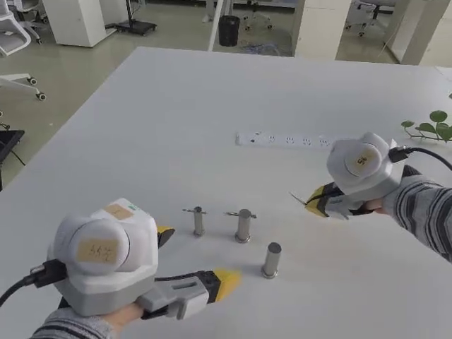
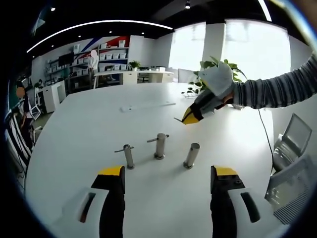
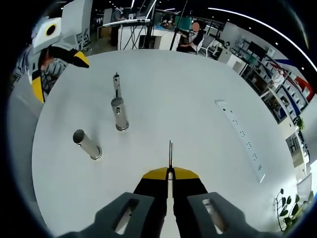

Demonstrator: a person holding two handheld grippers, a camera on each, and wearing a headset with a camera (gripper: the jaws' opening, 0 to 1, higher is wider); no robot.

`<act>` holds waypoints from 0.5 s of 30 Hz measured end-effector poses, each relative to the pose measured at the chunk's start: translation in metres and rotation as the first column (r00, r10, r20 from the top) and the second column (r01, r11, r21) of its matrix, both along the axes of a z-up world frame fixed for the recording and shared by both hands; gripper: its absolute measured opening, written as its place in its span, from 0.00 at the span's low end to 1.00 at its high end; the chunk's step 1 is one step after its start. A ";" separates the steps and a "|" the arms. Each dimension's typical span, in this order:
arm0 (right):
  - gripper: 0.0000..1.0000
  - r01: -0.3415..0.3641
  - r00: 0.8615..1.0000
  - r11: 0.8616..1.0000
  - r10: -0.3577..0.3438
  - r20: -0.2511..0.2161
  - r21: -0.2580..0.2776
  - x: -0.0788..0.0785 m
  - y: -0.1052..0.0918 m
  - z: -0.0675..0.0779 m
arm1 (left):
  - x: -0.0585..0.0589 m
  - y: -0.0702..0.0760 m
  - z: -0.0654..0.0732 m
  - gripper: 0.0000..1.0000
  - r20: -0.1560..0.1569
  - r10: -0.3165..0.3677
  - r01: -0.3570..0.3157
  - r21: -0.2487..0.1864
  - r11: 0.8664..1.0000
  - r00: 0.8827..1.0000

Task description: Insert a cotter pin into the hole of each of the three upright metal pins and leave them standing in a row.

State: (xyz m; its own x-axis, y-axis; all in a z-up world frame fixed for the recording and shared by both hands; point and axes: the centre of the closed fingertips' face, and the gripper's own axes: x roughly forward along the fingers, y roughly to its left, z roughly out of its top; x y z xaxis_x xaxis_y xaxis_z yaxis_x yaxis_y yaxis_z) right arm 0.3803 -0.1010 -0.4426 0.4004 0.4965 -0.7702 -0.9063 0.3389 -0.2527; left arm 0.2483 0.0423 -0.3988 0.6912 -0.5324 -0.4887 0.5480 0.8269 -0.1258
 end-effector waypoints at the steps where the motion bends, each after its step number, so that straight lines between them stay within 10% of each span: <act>1: 0.00 -0.017 1.000 1.000 0.017 0.011 0.008 -0.004 0.003 0.004 | 0.000 -0.003 0.002 0.63 -0.005 -0.007 0.007 -0.010 1.000 1.000; 15: 0.00 -0.218 0.963 0.976 0.212 0.167 0.016 -0.059 0.038 0.042 | 0.009 -0.025 0.028 0.38 0.004 -0.069 0.069 -0.069 0.995 0.998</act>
